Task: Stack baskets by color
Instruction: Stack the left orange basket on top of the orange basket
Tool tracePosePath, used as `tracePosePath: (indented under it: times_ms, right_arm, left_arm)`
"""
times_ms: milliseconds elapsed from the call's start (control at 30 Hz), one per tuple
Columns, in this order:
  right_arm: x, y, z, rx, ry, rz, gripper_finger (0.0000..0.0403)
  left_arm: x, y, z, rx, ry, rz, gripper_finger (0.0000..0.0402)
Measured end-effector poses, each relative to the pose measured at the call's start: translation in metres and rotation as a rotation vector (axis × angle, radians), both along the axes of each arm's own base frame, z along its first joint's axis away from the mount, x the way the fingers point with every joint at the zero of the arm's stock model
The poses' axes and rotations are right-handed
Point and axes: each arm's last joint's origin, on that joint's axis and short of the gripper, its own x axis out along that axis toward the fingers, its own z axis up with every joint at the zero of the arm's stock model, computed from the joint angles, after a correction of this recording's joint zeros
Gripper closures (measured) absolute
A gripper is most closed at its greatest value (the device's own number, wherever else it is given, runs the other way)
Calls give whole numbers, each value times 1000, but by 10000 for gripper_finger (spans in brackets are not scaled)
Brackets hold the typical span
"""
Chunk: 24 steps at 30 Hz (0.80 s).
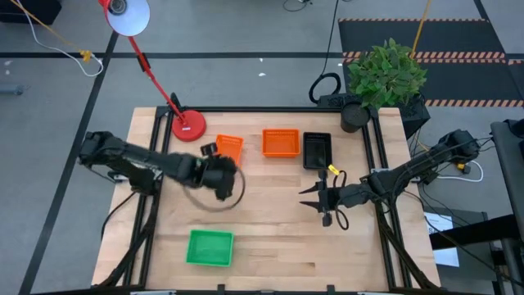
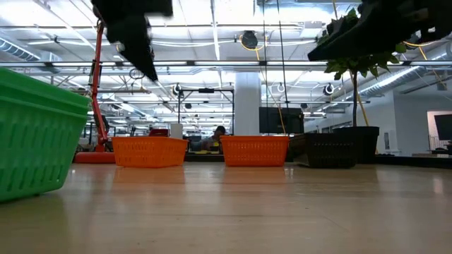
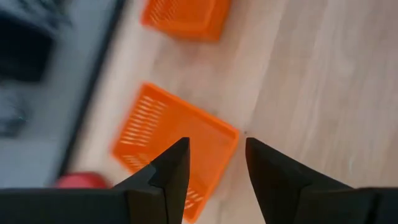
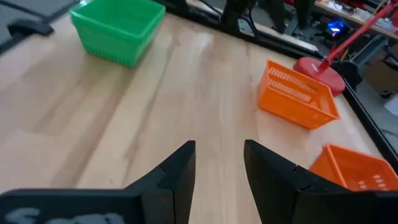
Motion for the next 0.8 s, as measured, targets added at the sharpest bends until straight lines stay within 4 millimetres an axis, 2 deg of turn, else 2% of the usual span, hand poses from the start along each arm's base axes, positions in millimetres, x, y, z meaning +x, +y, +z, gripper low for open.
tracePosePath:
  times_ms: [100, 267, 400, 700, 800]
  right_arm:
    - [0, -4, -4, -18, 41, -17, 273]
    - [-1, -9, -7, -22, 79, -38, 273]
    - [-1, -9, -7, -46, 81, -26, 273]
    - [-1, -17, -15, -120, 55, -19, 273]
    - [0, -25, -17, -126, 52, -25, 273]
  left_arm:
    - [3, 26, -28, -134, 29, -6, 242]
    - [-4, 48, -57, -213, 65, -33, 242]
    - [-4, 51, -64, -256, 64, -78, 242]
    - [-6, 58, -78, -214, 130, -131, 244]
    - [-3, 57, -78, -195, 122, -173, 266]
